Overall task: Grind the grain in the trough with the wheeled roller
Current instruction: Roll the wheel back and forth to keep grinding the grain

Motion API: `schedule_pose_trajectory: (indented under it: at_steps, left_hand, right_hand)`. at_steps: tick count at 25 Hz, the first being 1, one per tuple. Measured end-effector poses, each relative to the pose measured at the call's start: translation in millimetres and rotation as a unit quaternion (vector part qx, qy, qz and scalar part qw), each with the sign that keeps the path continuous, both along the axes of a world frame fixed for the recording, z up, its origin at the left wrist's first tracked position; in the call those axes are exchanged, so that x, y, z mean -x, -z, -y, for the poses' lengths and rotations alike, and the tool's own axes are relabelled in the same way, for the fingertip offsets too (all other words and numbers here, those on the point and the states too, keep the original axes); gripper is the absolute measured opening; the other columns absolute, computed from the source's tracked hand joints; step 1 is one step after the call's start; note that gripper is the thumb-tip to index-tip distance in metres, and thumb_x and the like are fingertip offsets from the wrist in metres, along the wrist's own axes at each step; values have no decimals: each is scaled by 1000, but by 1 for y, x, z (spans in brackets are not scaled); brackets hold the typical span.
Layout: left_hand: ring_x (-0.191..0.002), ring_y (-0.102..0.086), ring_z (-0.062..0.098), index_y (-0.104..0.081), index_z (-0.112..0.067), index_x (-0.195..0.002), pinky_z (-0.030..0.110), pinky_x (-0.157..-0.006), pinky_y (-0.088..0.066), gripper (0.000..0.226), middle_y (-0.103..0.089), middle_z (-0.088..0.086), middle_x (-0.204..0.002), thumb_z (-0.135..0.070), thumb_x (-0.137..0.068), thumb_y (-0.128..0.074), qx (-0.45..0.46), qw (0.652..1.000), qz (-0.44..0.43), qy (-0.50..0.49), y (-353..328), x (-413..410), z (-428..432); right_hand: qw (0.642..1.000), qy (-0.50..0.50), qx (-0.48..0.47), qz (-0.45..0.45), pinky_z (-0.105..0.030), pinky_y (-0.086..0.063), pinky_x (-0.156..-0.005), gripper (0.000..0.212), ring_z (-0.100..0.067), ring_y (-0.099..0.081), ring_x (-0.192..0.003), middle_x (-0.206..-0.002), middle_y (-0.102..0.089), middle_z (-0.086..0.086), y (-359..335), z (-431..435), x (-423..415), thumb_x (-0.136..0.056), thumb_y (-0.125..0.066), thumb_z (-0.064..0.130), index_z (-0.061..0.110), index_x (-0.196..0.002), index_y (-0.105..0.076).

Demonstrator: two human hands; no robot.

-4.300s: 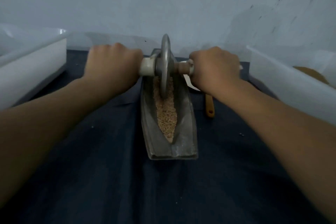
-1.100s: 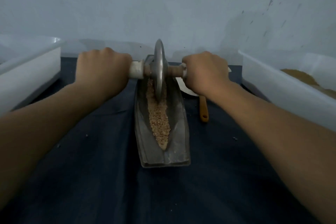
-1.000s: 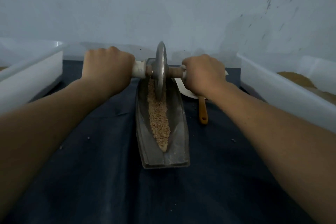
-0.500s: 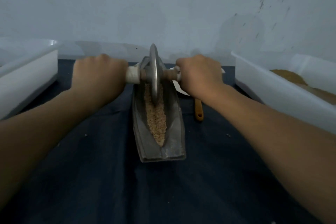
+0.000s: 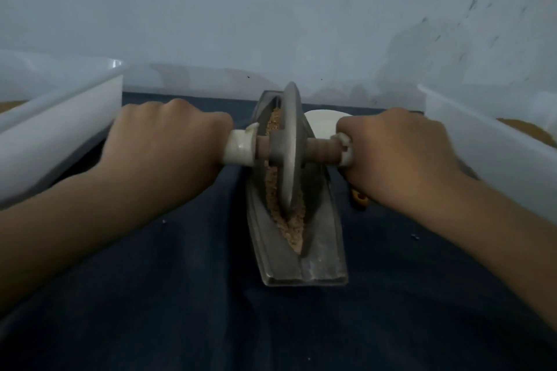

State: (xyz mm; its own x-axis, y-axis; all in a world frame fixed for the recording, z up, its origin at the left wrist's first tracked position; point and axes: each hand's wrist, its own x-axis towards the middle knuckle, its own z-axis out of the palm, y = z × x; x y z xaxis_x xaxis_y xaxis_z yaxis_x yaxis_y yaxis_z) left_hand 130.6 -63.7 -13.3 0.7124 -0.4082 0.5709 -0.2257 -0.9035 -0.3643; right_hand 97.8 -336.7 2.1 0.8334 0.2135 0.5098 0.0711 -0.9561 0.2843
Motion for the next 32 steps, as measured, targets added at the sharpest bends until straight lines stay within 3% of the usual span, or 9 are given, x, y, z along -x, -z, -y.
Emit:
schedule_pose_trajectory:
  at_steps: [3,6,12,17,19,22,24,29,32]
  left_hand:
    - [-60,-59,36,-62,-17,-80,32,-54,-33,5,-57,12,-69,-16,-81,-66,40,999,8,-19,-16,-48,31]
    - [-77,-63,37,-65,-17,-94,35,-60,-38,8,-61,13,-85,-18,-89,-58,62,996,-42,-53,-26,-69,39]
    - [-40,-42,26,-34,-27,-70,27,-47,-31,39,-36,-1,-51,-31,-67,-73,10,999,17,47,-6,7,-6]
    - [-44,-40,25,-50,-25,-66,24,-49,-20,27,-37,4,-55,-23,-70,-77,-29,999,18,-10,-14,-20,17]
    - [-61,-56,33,-62,-20,-82,31,-53,-30,5,-45,8,-66,-19,-82,-66,2,999,-5,-37,-22,-51,34]
    - [-76,-62,36,-65,-17,-93,35,-59,-35,8,-55,10,-79,-15,-87,-60,22,998,-30,-58,-30,-65,43]
    - [-66,-59,33,-62,-20,-87,32,-54,-31,1,-51,6,-70,-20,-86,-62,5,999,-14,-48,-25,-42,36]
    - [-44,-12,16,-36,-25,-64,17,-51,-9,35,-18,-5,-51,-25,-63,-70,13,998,41,49,-18,20,-1]
    - [-39,-28,23,-45,-26,-64,20,-48,-16,28,-21,-3,-52,-29,-66,-72,-7,1000,26,6,-12,6,6]
  right_hand:
    - [997,58,-55,-18,-24,-22,-48,8,-19,-47,-61,-69,-51,2,-2,-13,-63,-86,-64,24,26,-80,-59]
    - [996,72,-52,-19,-25,-22,-48,7,-22,-45,-66,-74,-47,-1,-13,-19,-81,-89,-63,19,21,-95,-66]
    - [999,-49,-15,13,-19,-17,-46,26,-19,-38,-44,-52,-36,8,-3,2,17,-64,-63,36,31,-65,-38]
    - [998,17,-55,-15,-22,-22,-47,22,-16,-40,-50,-57,-44,6,6,1,-19,-75,-63,35,30,-65,-44]
    - [996,49,-73,-5,-25,-21,-48,7,-20,-42,-59,-66,-47,3,4,-7,-61,-87,-62,25,25,-80,-58]
    - [995,54,-85,-13,-26,-20,-48,6,-24,-51,-69,-73,-49,1,-2,-11,-83,-91,-59,21,23,-85,-60]
    - [996,31,-83,-26,-26,-21,-48,19,-21,-52,-65,-68,-49,4,0,-5,-60,-88,-61,26,26,-72,-49]
    - [998,-53,-26,21,-15,-15,-48,32,-13,-30,-39,-48,-30,12,-2,11,21,-52,-62,35,33,-60,-31]
    - [999,-26,-29,-35,-21,-27,-47,31,-17,-42,-46,-52,-41,10,-1,7,2,-59,-68,31,31,-58,-37]
